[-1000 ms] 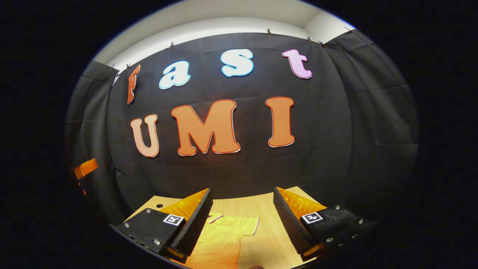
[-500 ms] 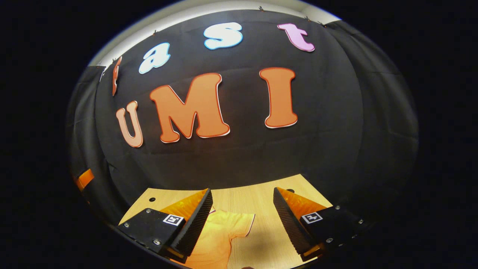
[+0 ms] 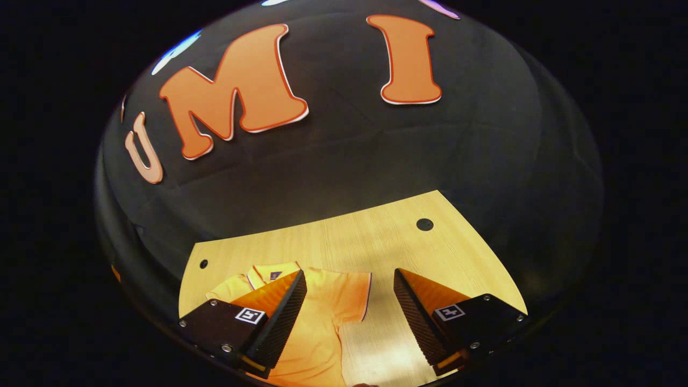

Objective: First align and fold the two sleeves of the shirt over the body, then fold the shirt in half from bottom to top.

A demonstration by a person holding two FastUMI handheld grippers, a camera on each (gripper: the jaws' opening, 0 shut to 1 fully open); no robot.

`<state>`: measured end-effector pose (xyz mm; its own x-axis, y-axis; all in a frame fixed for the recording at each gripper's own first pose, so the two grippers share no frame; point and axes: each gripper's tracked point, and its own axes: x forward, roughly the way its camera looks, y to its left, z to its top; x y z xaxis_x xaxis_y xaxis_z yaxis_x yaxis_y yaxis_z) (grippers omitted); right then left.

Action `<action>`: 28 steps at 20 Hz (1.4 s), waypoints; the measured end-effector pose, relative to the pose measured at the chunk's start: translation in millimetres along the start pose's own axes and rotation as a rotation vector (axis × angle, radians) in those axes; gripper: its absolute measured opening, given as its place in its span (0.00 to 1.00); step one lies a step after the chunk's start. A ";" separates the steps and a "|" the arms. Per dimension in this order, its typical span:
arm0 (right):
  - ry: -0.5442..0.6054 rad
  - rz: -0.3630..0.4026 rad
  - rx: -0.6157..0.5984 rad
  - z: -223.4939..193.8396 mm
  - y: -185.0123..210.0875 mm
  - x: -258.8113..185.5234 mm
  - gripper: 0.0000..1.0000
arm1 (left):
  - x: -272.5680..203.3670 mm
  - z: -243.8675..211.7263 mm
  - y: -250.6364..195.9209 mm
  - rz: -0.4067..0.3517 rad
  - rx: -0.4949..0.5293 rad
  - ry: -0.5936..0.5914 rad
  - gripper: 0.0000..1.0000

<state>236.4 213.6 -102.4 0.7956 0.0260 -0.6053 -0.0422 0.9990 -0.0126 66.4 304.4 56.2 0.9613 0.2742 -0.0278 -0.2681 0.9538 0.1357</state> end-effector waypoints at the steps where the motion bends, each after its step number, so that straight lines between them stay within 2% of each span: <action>1: 0.055 -0.010 -0.011 -8.2 -0.4 13.9 0.98 | 0.2 -2.4 5.6 0.001 0.000 0.000 0.98; 8: 0.365 -0.107 -0.050 -81.0 -19.5 106.6 0.99 | 9.4 -27.0 37.0 0.034 -0.033 0.061 0.97; 11: 0.474 -0.097 -0.030 -112.2 -19.6 136.3 1.00 | 10.5 -35.1 45.1 0.049 -0.039 0.083 0.97; 13: 0.527 -0.121 -0.041 -132.3 -26.1 151.9 1.00 | 11.5 -39.8 50.0 0.060 -0.025 0.096 0.98; 15: 0.554 -0.148 -0.051 -144.6 -30.4 164.9 1.00 | 15.3 -44.3 54.7 0.074 -0.020 0.110 0.98; 19: 0.599 -0.142 -0.045 -159.8 -28.3 179.0 1.00 | 17.6 -56.2 63.5 0.092 -0.034 0.145 0.97; 20: 0.601 -0.158 -0.050 -161.6 -32.3 182.5 0.93 | 18.6 -58.0 65.7 0.098 -0.035 0.153 0.98; 21: 0.597 -0.179 -0.066 -164.8 -35.7 187.2 1.00 | 18.9 -61.1 66.8 0.102 -0.033 0.162 0.98; 22: 0.603 -0.189 -0.077 -167.4 -38.9 189.6 1.00 | 20.4 -62.0 68.6 0.109 -0.032 0.168 0.98; 28: 0.638 -0.173 -0.049 -181.5 -35.2 194.5 0.90 | 28.4 -53.9 63.8 0.098 -0.033 0.159 0.97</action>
<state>282.9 177.0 -364.2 0.2804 -0.1755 -0.9437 0.0145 0.9838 -0.1786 73.2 379.7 10.6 0.9089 0.3799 -0.1722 -0.3648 0.9242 0.1134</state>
